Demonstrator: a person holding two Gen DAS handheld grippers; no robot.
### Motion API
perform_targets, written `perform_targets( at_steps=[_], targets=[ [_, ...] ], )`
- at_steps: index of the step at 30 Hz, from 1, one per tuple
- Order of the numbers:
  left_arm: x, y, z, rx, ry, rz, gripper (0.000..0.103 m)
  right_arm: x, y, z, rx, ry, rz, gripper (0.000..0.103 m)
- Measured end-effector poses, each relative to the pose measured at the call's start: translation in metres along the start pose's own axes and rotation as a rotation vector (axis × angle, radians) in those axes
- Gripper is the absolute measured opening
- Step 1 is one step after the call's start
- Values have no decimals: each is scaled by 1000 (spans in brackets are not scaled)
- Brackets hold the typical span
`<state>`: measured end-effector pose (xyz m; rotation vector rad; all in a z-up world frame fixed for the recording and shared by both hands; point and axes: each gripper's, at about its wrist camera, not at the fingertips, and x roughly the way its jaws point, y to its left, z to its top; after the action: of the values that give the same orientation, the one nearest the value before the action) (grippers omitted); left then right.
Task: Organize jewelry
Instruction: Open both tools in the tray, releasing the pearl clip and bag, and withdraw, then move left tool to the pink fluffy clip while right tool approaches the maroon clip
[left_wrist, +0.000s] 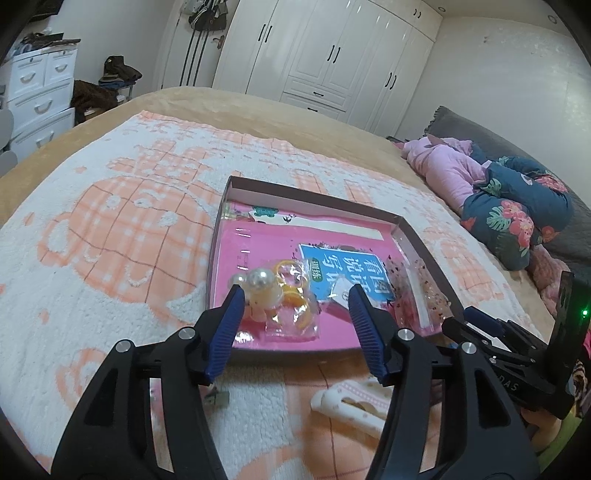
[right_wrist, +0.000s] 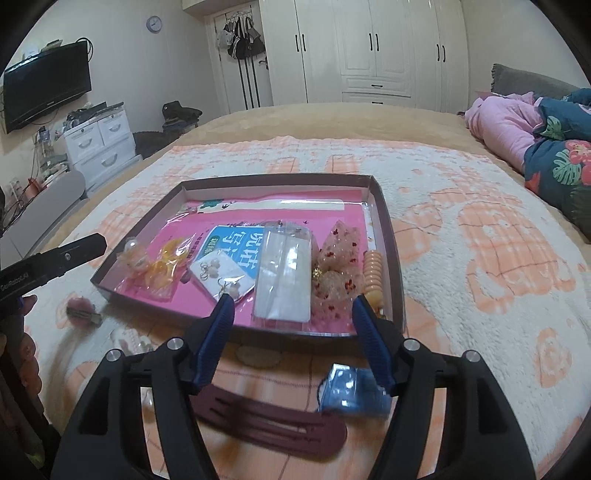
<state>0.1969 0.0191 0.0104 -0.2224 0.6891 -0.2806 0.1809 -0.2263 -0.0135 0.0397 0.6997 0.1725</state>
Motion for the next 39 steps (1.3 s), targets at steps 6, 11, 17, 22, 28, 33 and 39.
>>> perform_targets(
  at_steps=[6,11,17,22,28,33,39],
  targets=[
    [-14,-4,-8,11,-6,1,51,-17,1,-9,1,-11,1,67],
    [-26,-6,-13,15,-11,4,53,-33,2,-15,-2,-22,1,70],
    [-40,-11,-20,27,-19,5,63,-54,0,-20,5,-42,0,74],
    [-53,-15,-26,39,-31,11,86,-68,-1,-24,1,-54,-7,77],
    [-69,-22,-34,67,-41,23,92,-85,-1,-30,-1,-71,-12,80],
    [-77,-27,-44,86,-36,21,92,-95,-1,-36,-4,-77,-9,81],
    [-83,-29,-51,94,-28,27,92,-104,2,-45,-10,-73,-3,81]
  ],
)
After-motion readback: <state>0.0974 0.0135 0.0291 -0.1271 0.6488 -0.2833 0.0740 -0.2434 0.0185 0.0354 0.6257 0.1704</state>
